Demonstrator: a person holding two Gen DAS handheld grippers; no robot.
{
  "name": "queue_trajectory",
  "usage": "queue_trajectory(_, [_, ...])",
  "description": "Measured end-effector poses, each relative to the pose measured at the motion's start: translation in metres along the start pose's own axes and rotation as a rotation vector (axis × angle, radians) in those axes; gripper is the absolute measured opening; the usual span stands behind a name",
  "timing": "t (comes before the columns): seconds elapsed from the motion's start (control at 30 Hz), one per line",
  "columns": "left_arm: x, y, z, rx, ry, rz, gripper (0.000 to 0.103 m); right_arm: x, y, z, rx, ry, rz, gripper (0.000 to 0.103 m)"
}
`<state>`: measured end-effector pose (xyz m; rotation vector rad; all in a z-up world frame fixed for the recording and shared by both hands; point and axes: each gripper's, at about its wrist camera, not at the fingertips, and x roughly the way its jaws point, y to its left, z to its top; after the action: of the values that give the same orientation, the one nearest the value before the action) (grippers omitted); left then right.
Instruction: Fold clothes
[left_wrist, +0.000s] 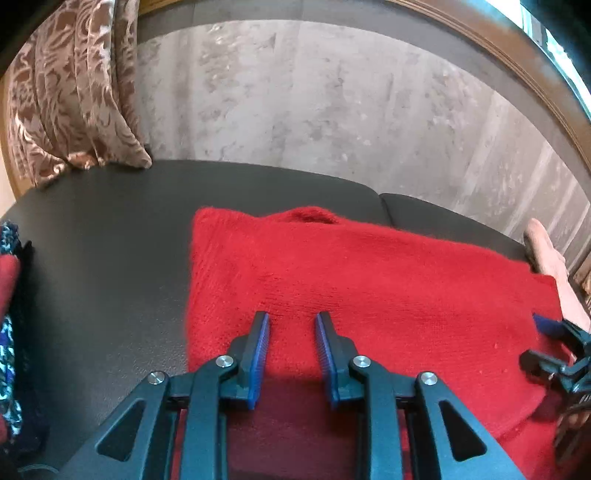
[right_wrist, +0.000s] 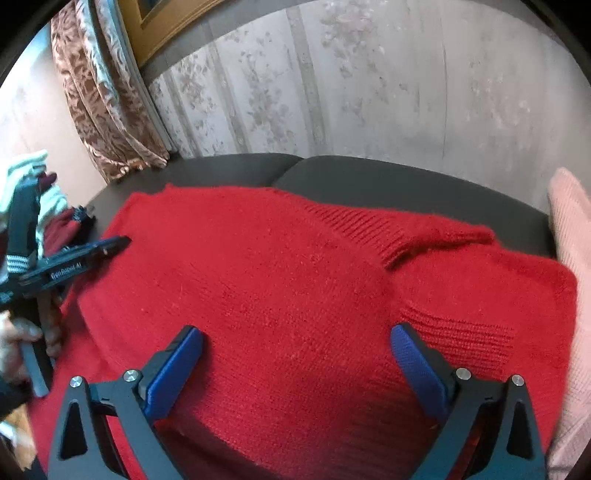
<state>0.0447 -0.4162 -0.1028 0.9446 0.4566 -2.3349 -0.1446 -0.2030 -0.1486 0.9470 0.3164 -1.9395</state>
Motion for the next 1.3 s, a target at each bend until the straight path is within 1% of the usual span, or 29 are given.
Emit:
queue_trajectory(0.07, [0.006,-0.009,0.006,0.02,-0.008,0.022,0.028,0.002,0.001,0.0,-0.01,0.0,-0.02,0.103])
queue_trajectory(0.13, [0.01,-0.011,0.009,0.016,-0.012,0.025,0.028,0.004,0.001,0.004,-0.011,0.001,-0.035,0.103])
queue_trajectory(0.23, [0.024,-0.005,0.021,-0.01,-0.011,0.016,0.028,0.014,0.0,0.016,-0.026,0.005,-0.066,0.103])
queue_trajectory(0.3, [0.031,-0.004,0.03,-0.007,-0.007,0.023,0.028,0.021,-0.002,0.023,-0.035,0.009,-0.085,0.103])
queue_trajectory(0.4, [0.038,-0.009,0.041,0.038,0.005,0.056,0.029,0.025,-0.005,0.028,-0.035,0.017,-0.089,0.103])
queue_trajectory(0.47, [0.037,-0.013,0.045,0.068,0.015,0.069,0.028,0.021,-0.009,0.028,-0.021,0.022,-0.066,0.103])
queue_trajectory(0.5, [0.031,-0.01,0.046,0.065,0.028,0.057,0.028,0.015,-0.011,0.028,-0.003,0.033,-0.05,0.103])
queue_trajectory(0.53, [0.025,-0.006,0.047,0.054,0.043,0.038,0.028,0.007,-0.012,0.027,0.017,0.049,-0.036,0.103])
queue_trajectory(0.57, [0.013,0.003,0.046,0.029,0.053,0.003,0.028,-0.005,-0.014,0.026,0.048,0.059,-0.007,0.103])
queue_trajectory(0.6, [0.001,0.01,0.043,0.01,0.055,-0.034,0.028,-0.021,-0.017,0.02,0.087,0.057,0.045,0.103])
queue_trajectory(0.67, [-0.027,0.021,0.025,0.009,0.038,-0.084,0.028,-0.059,-0.027,-0.001,0.157,0.038,0.157,0.103])
queue_trajectory(0.7, [-0.04,0.027,0.015,0.01,0.036,-0.11,0.028,-0.076,-0.032,-0.014,0.185,0.036,0.182,0.103])
queue_trajectory(0.77, [-0.068,0.042,-0.008,0.003,0.037,-0.158,0.028,-0.109,-0.045,-0.048,0.263,0.044,0.225,0.103])
queue_trajectory(0.83, [-0.093,0.056,-0.031,0.006,0.031,-0.181,0.029,-0.137,-0.059,-0.081,0.344,0.044,0.249,0.103])
queue_trajectory(0.87, [-0.105,0.063,-0.043,0.009,0.029,-0.192,0.03,-0.152,-0.066,-0.103,0.393,0.047,0.26,0.103])
queue_trajectory(0.9, [-0.115,0.071,-0.056,0.005,0.03,-0.198,0.031,-0.165,-0.072,-0.124,0.442,0.052,0.271,0.103])
queue_trajectory(0.97, [-0.133,0.087,-0.079,-0.012,0.038,-0.2,0.033,-0.178,-0.079,-0.16,0.533,0.085,0.296,0.103])
queue_trajectory(1.0, [-0.139,0.093,-0.089,-0.028,0.046,-0.195,0.033,-0.182,-0.079,-0.175,0.575,0.095,0.322,0.103])
queue_trajectory(1.1, [-0.157,0.113,-0.117,-0.096,0.068,-0.196,0.035,-0.196,-0.068,-0.204,0.651,0.038,0.457,0.103])
queue_trajectory(1.2, [-0.169,0.127,-0.139,-0.145,0.083,-0.213,0.039,-0.193,-0.048,-0.204,0.603,0.077,0.48,0.103])
queue_trajectory(1.3, [-0.179,0.131,-0.157,-0.126,0.095,-0.214,0.04,-0.19,-0.041,-0.204,0.599,0.094,0.504,0.103])
